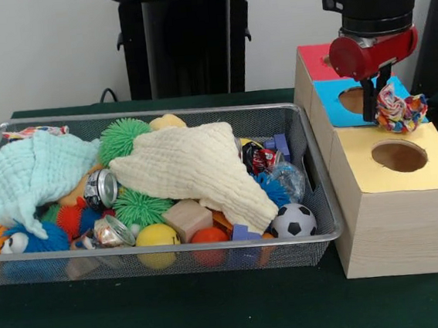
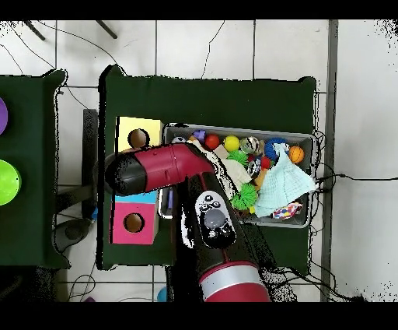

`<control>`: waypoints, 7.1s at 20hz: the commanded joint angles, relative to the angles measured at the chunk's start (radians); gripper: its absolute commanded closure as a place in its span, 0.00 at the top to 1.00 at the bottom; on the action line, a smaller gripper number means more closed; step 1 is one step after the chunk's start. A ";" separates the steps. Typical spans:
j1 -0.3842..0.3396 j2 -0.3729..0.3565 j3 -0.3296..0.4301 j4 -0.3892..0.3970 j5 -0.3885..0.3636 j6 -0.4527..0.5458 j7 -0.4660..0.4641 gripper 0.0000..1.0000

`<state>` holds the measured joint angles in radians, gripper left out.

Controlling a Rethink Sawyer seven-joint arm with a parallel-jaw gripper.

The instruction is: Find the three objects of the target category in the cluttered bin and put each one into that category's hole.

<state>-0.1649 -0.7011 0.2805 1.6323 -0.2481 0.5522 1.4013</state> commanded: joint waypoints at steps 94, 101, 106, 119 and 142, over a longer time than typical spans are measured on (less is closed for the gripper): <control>0.063 0.023 -0.130 -0.042 0.093 0.001 0.137 1.00; 0.056 0.026 -0.126 -0.040 0.097 -0.008 0.131 1.00; 0.043 0.025 -0.105 -0.022 0.111 -0.027 0.134 1.00; 0.015 0.004 -0.033 0.012 0.194 -0.032 0.125 1.00; 0.009 0.005 -0.011 0.026 0.216 -0.030 0.105 1.00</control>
<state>-0.1358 -0.7045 0.1963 1.5855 -0.0540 0.4403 1.4013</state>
